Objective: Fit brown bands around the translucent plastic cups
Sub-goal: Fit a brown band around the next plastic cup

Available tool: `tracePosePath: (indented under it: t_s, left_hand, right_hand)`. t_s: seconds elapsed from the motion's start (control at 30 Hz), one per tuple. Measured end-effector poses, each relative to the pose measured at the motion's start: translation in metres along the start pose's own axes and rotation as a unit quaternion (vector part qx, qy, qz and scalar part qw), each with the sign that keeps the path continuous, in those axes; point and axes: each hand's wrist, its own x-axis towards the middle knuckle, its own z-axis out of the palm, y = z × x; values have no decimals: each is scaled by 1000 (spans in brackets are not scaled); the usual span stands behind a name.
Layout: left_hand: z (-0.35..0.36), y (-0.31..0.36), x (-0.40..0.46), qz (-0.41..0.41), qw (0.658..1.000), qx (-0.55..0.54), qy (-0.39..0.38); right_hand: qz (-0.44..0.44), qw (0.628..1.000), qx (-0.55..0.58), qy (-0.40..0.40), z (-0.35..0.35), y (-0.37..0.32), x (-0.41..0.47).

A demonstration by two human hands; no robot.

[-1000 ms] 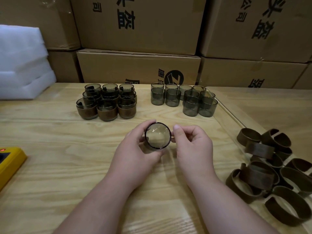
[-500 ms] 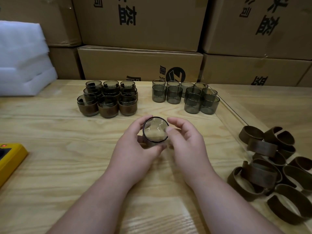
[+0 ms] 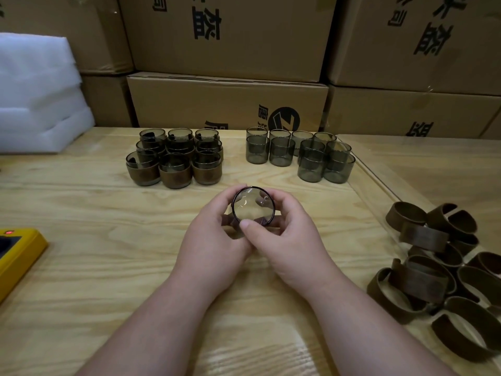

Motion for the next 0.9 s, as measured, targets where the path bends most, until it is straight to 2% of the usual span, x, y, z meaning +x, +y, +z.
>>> tracePosePath:
  t_s: [0.23,0.4,0.57,0.77,0.9]
  left_hand:
    - [0,-1,-2,68,994,83,-16]
    - [0,-2,-3,93,991,91,-35]
    - [1,0,-2,108,988,105,-30]
    - [1,-8,-1,57,997,55,-10]
    - [2,-8,3,32,999,-1,-2]
  right_hand:
    - [10,998,-3,57,1,-4,0]
    - [23,993,9,111,-2,-5,1]
    - [31,989,49,134,-3,-8,3]
    - [30,989,83,120,-4,-7,5]
    - [13,992,109,69,-6,-9,4]
